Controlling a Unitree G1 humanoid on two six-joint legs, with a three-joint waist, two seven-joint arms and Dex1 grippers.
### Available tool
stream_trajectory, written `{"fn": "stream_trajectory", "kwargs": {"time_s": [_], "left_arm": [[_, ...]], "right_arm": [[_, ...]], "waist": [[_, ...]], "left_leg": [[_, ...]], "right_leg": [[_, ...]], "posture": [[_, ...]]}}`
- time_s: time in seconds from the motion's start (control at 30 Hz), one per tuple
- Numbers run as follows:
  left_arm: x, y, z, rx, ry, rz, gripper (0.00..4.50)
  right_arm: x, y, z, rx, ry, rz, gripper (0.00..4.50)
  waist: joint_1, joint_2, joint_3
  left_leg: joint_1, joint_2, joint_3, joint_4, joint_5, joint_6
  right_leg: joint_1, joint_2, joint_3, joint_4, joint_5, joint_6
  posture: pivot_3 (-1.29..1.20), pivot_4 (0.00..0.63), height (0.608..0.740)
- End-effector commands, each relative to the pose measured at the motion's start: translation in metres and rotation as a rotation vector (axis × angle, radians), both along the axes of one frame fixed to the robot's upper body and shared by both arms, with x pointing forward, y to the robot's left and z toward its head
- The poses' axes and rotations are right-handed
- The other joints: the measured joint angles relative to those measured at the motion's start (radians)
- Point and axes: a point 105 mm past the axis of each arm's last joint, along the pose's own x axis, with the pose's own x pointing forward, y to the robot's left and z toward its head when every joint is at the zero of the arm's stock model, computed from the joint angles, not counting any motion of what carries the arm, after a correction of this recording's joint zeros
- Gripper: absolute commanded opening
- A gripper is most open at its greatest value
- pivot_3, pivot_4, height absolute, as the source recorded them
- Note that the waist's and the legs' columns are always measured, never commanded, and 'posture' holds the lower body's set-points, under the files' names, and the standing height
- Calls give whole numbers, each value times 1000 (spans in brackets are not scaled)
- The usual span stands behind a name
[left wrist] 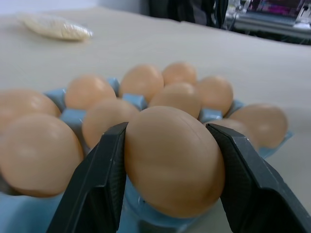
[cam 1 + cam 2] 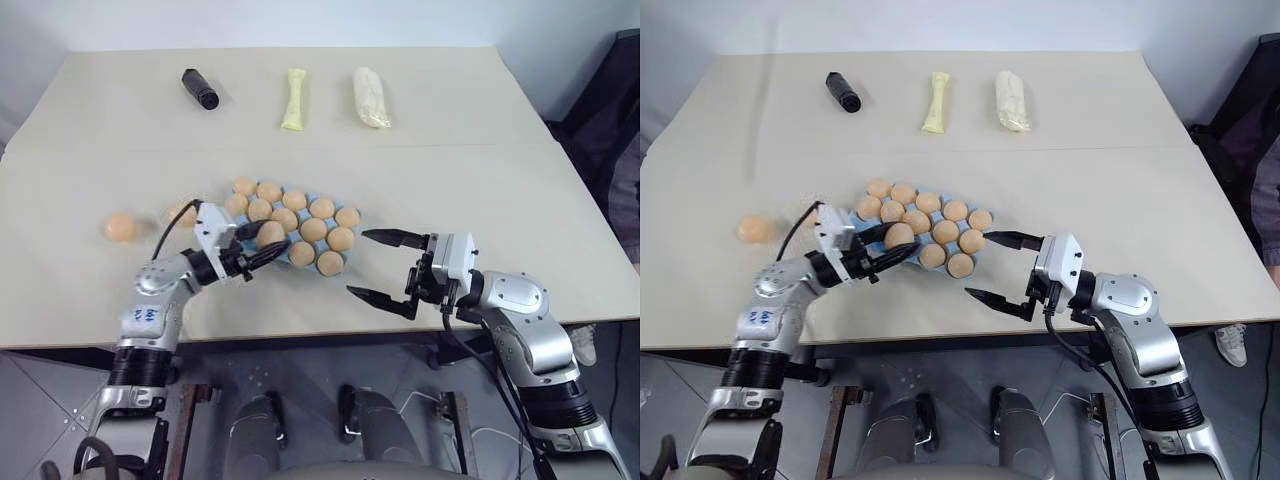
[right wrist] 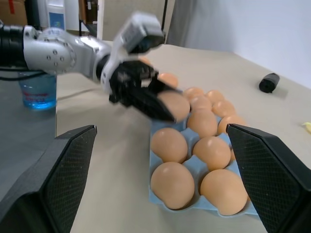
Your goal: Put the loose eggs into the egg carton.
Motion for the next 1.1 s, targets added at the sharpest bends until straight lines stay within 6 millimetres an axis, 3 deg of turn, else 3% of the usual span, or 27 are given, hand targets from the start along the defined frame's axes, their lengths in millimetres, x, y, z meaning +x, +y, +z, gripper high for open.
{"fn": "stream_trajectory", "kwargs": {"time_s": [0.03, 0.1, 0.2, 0.33, 0.37, 0.5, 0.67, 0.83, 0.9, 0.93, 0.97, 1.1], "left_arm": [[-1, 1, 13, 12, -54, -32, 3186], [-7, 2, 17, 18, -77, -59, 3732], [-11, 13, 23, 7, -109, -23, 3732], [-24, 46, 29, 19, -136, 70, 3732], [-28, 57, 29, 21, -132, 102, 3732], [-50, 117, 18, 30, -101, 343, 4465], [-78, 166, -2, -30, -25, 601, 4465], [-93, 183, -13, -62, -9, 735, 4465], [-98, 186, -19, -57, 2, 751, 4465], [-98, 187, -20, -54, 3, 758, 4465], [-95, 187, -21, -46, 6, 767, 4465], [-64, 174, -14, -41, 8, 733, 4465]], "right_arm": [[-5, 2, 9, 22, -34, 2, 4500], [-5, 2, 8, 24, -30, 4, 4500], [-6, 3, 7, 29, -24, 9, 4500], [-5, 4, 6, 27, -18, 21, 4500], [-5, 4, 6, 27, -16, 23, 4500], [-4, 5, 2, 21, -4, 38, 4500], [0, 7, 1, 18, -1, 59, 4500], [2, 11, 5, 22, -7, 83, 4500], [3, 10, 5, 18, -10, 87, 4500], [3, 10, 5, 18, -11, 87, 4500], [4, 9, 5, 17, -11, 86, 4500], [5, 9, 5, 12, -13, 84, 4500]], "waist": [[2, 0, 0], [1, 0, 0], [0, 0, 0], [-3, 0, 0], [-3, 0, 0], [-6, 0, 0], [0, 0, 0], [2, 0, 0], [1, 3, -2], [1, 3, -2], [2, 2, -2], [4, 0, -4]], "left_leg": [[0, 0, -1, 1, 0, 0], [0, 0, -2, 3, 0, 0], [-1, 0, -2, 5, 0, 0], [-1, 2, -2, 5, 0, 0], [-1, 2, -2, 4, 0, 0], [-1, 4, -2, 3, -1, -1], [-1, 6, -3, 3, -1, -2], [-3, 9, -3, 1, -1, -2], [-5, 12, -4, -6, -1, -2], [-11, 18, -4, -11, -1, -2], [-12, 23, -1, -15, 0, -1], [-4, 14, 10, -12, 1, -2]], "right_leg": [[0, 0, 0, 1, 0, 0], [0, 0, -1, 2, 0, -1], [0, 0, -1, 2, 0, 0], [0, -1, 0, 2, -1, -1], [0, -1, 0, 2, -1, -2], [0, -1, 0, 2, -3, -5], [-1, -1, -1, 1, -9, -16], [0, 0, -1, -12, -7, -17], [1, 7, -3, -31, 4, -18], [8, 20, -2, -46, 14, -18], [8, 20, -1, -51, 18, -18], [-1, 15, 9, -35, 10, -17]], "posture": [[0, 150, 740], [0, 150, 740], [0, 150, 740], [0, 150, 740], [0, 150, 740], [0, 150, 740], [0, 150, 740], [0, 150, 740], [0, 150, 740], [0, 150, 740], [0, 150, 740], [0, 150, 740]]}}
